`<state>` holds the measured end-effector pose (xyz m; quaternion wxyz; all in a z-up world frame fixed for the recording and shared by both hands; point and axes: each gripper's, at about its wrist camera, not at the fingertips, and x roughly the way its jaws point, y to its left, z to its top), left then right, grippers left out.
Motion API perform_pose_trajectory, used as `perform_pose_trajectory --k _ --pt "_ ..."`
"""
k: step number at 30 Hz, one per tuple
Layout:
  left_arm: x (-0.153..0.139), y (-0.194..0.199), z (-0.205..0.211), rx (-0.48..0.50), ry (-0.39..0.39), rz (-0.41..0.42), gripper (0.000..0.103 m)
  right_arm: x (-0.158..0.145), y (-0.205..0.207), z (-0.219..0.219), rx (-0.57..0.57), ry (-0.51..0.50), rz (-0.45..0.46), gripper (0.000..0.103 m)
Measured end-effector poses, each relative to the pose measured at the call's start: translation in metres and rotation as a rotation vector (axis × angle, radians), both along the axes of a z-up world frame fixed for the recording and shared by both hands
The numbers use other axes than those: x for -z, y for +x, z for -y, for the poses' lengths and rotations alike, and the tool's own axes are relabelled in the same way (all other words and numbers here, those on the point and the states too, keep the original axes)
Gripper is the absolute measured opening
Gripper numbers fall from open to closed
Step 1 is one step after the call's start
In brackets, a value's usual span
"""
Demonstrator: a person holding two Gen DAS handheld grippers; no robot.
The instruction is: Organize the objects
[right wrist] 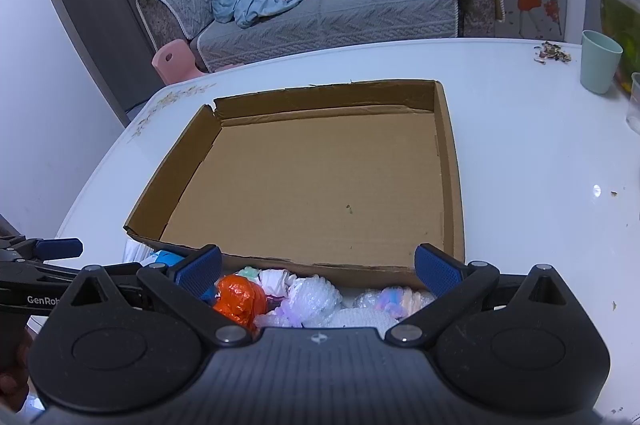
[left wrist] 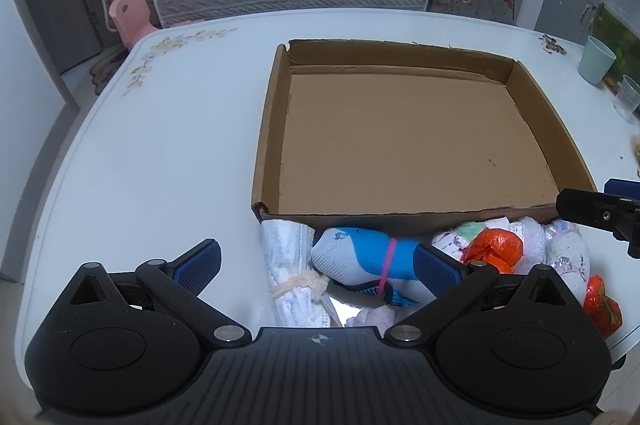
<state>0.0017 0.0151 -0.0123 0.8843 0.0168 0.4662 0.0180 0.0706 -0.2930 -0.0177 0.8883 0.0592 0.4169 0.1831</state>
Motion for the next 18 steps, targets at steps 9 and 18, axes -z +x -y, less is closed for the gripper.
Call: perform_pose_trajectory --k 9,18 --pt "0.002 -0.006 -0.007 0.026 0.018 0.000 0.102 -0.001 -0.002 0.004 -0.014 -0.013 0.000 0.103" --pt "0.018 -0.018 -0.037 0.032 0.028 -0.041 0.102 0.010 0.003 0.037 -0.002 -0.020 -0.025 0.102"
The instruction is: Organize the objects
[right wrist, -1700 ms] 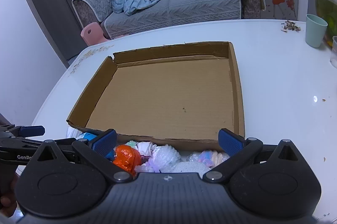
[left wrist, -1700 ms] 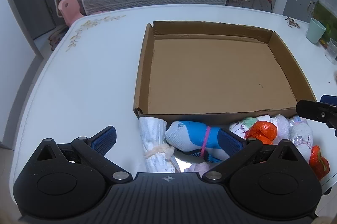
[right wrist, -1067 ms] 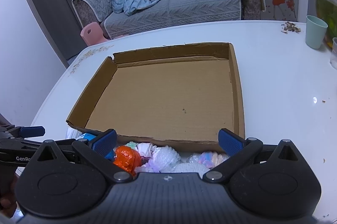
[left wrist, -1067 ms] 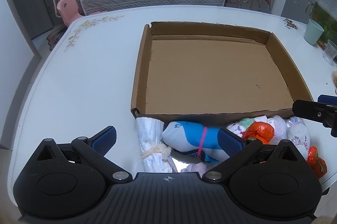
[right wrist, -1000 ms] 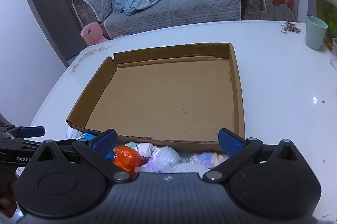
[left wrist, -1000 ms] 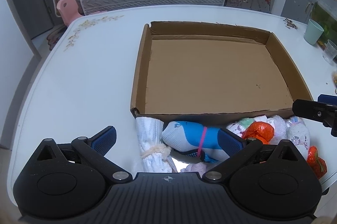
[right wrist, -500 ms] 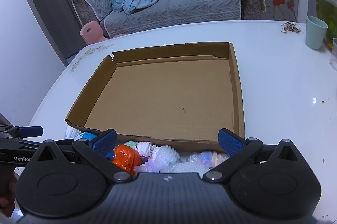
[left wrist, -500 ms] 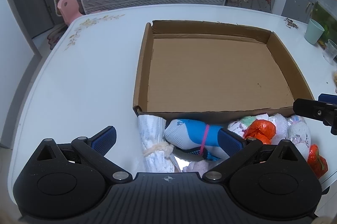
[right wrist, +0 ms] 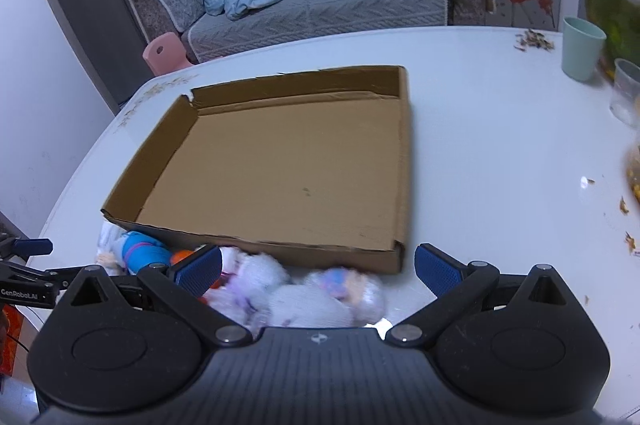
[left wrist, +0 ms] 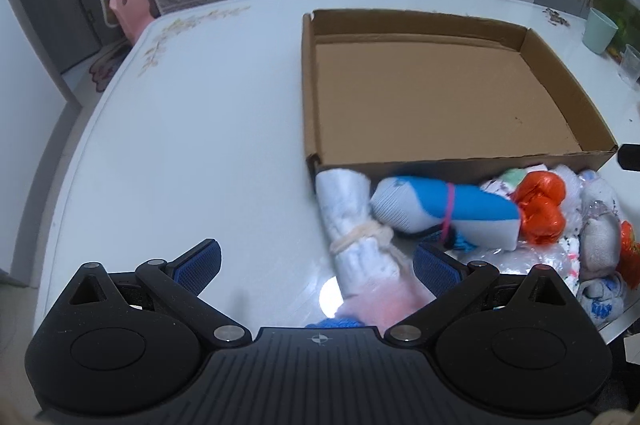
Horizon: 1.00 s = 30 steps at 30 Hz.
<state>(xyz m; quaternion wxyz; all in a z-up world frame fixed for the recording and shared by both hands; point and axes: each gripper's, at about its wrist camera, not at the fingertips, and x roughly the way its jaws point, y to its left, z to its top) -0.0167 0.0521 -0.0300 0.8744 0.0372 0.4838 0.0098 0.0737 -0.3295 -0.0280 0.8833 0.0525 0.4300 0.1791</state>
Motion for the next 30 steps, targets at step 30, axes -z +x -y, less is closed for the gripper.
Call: perform_pose_trajectory --k 30 --pt "0.043 0.052 -0.030 -0.088 -0.119 -0.105 0.092 0.049 -0.036 0.018 -0.273 -0.156 -0.103 0.063"
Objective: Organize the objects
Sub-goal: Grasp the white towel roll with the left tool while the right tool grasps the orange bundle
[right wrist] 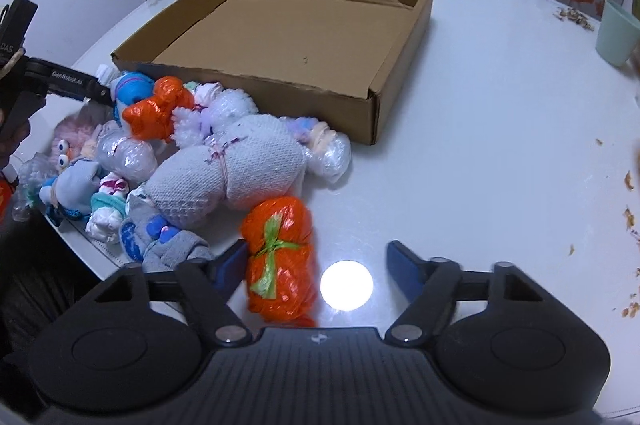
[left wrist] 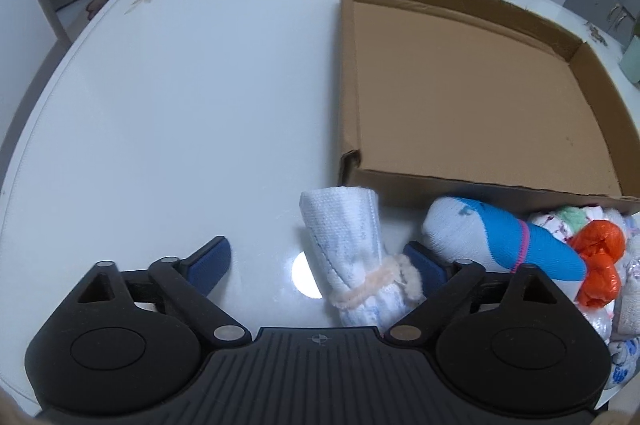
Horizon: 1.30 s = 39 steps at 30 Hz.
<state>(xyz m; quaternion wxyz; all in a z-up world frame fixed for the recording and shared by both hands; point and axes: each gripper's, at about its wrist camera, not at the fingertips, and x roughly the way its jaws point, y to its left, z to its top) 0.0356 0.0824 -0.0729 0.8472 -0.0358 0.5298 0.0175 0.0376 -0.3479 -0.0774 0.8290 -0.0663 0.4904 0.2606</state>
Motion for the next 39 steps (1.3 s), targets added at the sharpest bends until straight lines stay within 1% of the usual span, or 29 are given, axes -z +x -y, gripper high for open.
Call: perform_pose_trajectory --k 3,5,6,7,8,10,11,15,20,27,33,39 --pt "-0.002 -0.001 0.000 -0.001 -0.030 0.006 0.085 0.000 -0.004 -0.003 -0.018 -0.018 0.016 0.054" --pt "-0.004 -0.001 0.001 0.000 -0.049 0.008 0.076 -0.001 -0.006 -0.003 -0.027 -0.017 0.016 0.045" --pt "-0.005 -0.002 0.001 -0.001 -0.060 0.010 0.073 -0.001 -0.007 -0.003 -0.032 -0.022 0.019 0.043" --pt "-0.006 -0.003 0.002 -0.003 -0.076 0.015 0.064 -0.002 -0.008 -0.004 -0.036 -0.031 0.025 0.038" --pt "-0.007 -0.004 0.002 -0.009 -0.097 0.021 0.049 -0.002 -0.009 -0.004 -0.039 -0.036 0.031 0.029" --pt "-0.007 -0.003 0.001 -0.017 -0.146 0.019 0.044 -0.002 -0.009 -0.003 -0.036 -0.038 0.036 0.027" --pt "-0.006 -0.003 0.002 -0.016 -0.158 0.020 0.042 -0.002 -0.008 -0.002 -0.034 -0.037 0.037 0.027" --pt "-0.008 -0.003 0.003 -0.023 -0.181 0.036 0.038 -0.004 -0.008 0.004 -0.019 -0.027 0.045 0.026" --pt "-0.024 -0.010 -0.005 -0.039 -0.191 0.081 0.038 -0.013 -0.006 0.011 -0.005 -0.005 0.062 0.026" --pt "-0.051 -0.017 -0.013 -0.056 -0.196 0.185 0.038 -0.028 0.005 0.020 0.028 0.015 0.112 0.026" --pt "-0.074 -0.008 -0.013 -0.036 -0.184 0.235 0.038 -0.053 0.023 0.017 0.025 0.035 0.184 0.026" --pt "-0.109 0.019 -0.005 0.027 -0.145 0.316 0.038 -0.084 0.055 -0.002 0.014 0.105 0.260 0.026"
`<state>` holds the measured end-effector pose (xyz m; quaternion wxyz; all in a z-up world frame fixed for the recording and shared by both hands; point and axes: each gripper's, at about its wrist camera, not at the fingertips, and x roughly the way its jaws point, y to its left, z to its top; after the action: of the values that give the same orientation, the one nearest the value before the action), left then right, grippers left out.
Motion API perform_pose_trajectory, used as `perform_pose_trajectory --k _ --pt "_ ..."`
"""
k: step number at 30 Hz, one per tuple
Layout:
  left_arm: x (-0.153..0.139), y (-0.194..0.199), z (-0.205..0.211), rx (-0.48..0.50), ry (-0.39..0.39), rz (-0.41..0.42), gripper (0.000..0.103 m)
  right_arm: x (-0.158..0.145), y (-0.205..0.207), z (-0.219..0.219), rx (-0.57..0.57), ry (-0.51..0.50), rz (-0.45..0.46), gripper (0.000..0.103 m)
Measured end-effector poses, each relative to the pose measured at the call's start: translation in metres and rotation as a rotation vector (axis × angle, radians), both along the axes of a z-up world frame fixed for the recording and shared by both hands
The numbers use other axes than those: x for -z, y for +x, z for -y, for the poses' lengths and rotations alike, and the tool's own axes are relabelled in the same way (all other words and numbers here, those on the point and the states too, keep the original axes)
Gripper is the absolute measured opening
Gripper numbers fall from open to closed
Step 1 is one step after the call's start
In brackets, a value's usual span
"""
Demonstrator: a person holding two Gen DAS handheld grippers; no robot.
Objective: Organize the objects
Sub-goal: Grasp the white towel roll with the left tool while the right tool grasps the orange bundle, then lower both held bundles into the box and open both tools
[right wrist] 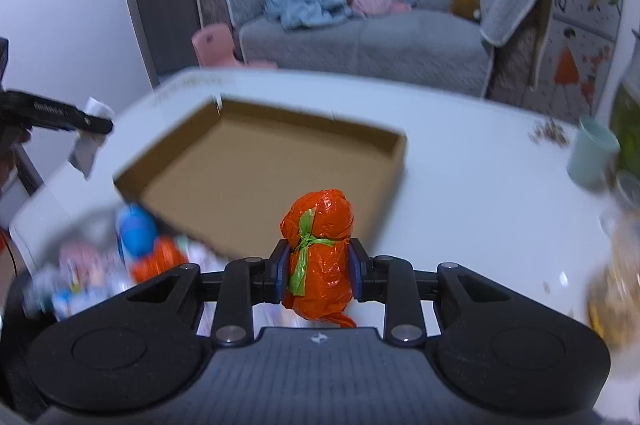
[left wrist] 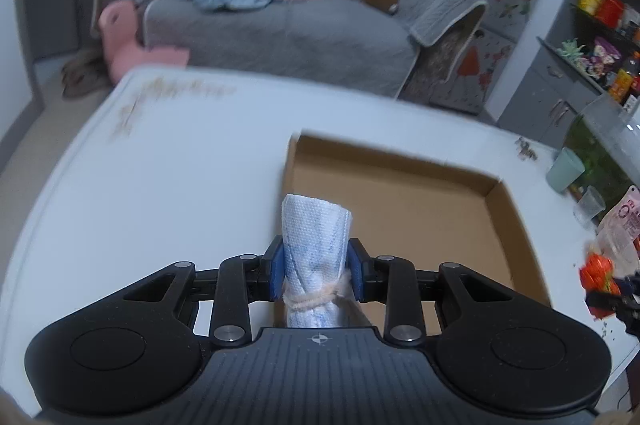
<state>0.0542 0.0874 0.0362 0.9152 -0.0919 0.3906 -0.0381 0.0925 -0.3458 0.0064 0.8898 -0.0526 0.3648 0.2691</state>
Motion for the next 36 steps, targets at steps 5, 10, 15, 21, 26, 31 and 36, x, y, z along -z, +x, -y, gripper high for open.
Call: perform_pose_trajectory --k 5,10,15,21,26,31,36 --pt "-0.021 0.034 0.018 0.070 0.044 0.071 0.038 -0.017 0.038 -0.034 -0.045 0.063 0.022 0.026" --pt "-0.010 0.079 0.041 0.148 0.083 0.087 0.038 -0.019 0.086 -0.082 -0.089 0.106 0.005 0.026" --pt "0.030 0.115 0.059 0.207 0.190 0.071 0.038 -0.001 0.131 -0.123 -0.079 0.091 -0.044 0.027" --pt "0.070 0.135 0.063 0.256 0.251 0.032 0.038 0.032 0.161 -0.152 -0.069 0.040 -0.121 0.027" --pt "0.090 0.144 0.056 0.235 0.262 0.005 0.039 0.049 0.174 -0.158 -0.037 0.024 -0.177 0.027" --pt "0.100 0.144 0.062 0.220 0.306 0.010 0.039 0.061 0.184 -0.162 -0.015 0.023 -0.224 0.027" --pt "0.108 0.146 0.065 0.198 0.316 0.002 0.040 0.067 0.183 -0.173 -0.014 0.011 -0.247 0.027"
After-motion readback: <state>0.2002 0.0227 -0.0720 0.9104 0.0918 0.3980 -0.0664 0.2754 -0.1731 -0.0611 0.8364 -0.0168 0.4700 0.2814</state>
